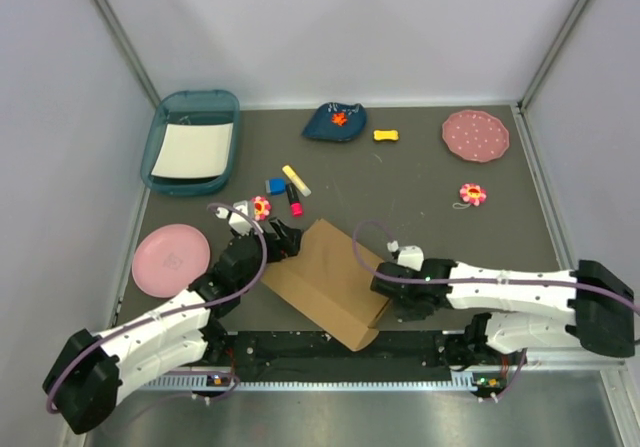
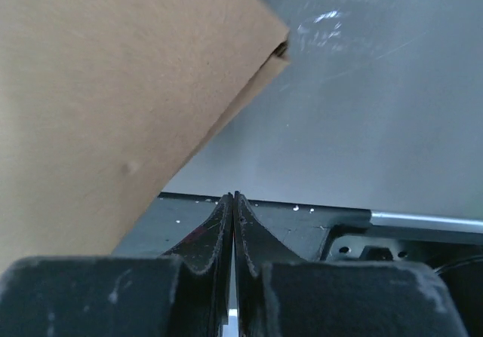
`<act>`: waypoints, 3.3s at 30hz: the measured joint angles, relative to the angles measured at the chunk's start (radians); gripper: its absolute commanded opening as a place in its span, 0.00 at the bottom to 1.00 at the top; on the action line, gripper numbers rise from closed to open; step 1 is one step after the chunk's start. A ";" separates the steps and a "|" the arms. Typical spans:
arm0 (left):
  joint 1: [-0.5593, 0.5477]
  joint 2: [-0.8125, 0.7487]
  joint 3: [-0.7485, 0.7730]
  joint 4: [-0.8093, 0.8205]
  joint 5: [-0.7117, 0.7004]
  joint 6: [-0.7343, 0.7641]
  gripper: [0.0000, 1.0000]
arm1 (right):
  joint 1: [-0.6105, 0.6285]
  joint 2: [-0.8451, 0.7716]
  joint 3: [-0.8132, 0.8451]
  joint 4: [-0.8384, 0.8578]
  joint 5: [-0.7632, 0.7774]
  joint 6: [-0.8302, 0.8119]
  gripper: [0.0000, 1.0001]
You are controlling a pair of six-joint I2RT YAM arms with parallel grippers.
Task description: Fold the paper box
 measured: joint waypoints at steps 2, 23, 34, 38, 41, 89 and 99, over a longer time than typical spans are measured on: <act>0.000 -0.007 -0.005 0.002 0.004 -0.004 0.88 | 0.023 0.055 -0.041 0.052 -0.040 0.013 0.00; 0.019 0.286 0.019 0.324 0.207 -0.035 0.84 | -0.502 0.093 -0.138 0.538 -0.097 -0.139 0.00; 0.072 0.488 0.240 0.230 0.224 0.012 0.84 | -0.698 0.196 0.042 0.539 -0.132 -0.312 0.01; 0.065 0.432 0.243 0.132 0.237 0.021 0.86 | -0.698 0.032 0.095 0.458 -0.094 -0.329 0.06; 0.065 0.368 0.243 0.056 0.227 0.034 0.87 | -0.698 -0.080 0.136 0.437 -0.076 -0.336 0.08; 0.107 0.262 0.229 -0.143 0.425 -0.016 0.55 | -0.703 -0.068 -0.097 0.566 -0.524 -0.186 0.53; 0.104 0.231 0.229 -0.184 0.404 0.021 0.67 | -0.703 -0.087 -0.097 0.553 -0.491 -0.215 0.56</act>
